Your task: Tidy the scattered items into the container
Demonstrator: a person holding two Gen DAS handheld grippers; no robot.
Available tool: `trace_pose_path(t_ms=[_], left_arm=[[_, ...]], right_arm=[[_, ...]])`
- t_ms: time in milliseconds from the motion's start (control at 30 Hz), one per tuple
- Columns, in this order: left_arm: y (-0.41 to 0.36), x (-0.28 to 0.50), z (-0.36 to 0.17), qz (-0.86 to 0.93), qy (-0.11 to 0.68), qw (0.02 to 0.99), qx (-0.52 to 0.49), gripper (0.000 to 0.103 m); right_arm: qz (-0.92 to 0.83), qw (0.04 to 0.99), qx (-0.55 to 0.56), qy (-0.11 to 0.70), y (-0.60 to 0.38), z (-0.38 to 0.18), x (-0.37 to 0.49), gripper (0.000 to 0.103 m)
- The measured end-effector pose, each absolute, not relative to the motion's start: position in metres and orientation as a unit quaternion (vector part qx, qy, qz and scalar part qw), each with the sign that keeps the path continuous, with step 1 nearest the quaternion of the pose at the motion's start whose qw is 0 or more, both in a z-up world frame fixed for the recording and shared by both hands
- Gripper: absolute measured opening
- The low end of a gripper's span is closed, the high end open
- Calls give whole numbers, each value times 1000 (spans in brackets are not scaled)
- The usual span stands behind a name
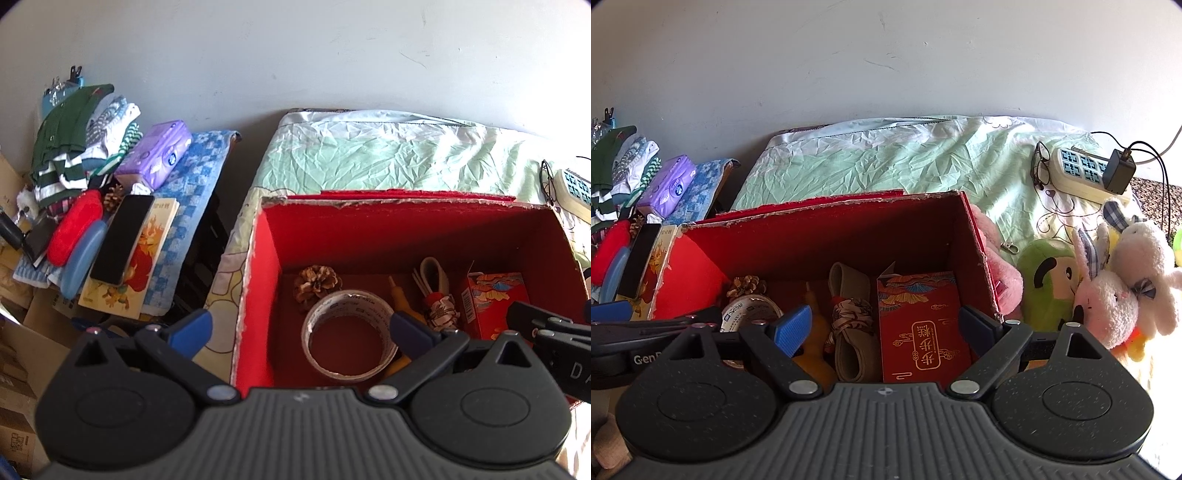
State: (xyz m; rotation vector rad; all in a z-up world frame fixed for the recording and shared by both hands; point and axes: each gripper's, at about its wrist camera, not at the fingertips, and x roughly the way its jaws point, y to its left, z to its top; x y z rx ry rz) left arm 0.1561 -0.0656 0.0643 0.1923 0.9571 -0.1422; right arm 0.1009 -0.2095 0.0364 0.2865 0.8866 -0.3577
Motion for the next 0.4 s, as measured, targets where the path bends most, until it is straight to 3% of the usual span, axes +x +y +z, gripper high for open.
trace_pose_path(t_ms=[400], left_arm=[[-70, 151, 70, -68, 440, 889, 105, 102]], right_arm=[[-174, 877, 153, 421, -215, 36, 97, 89]])
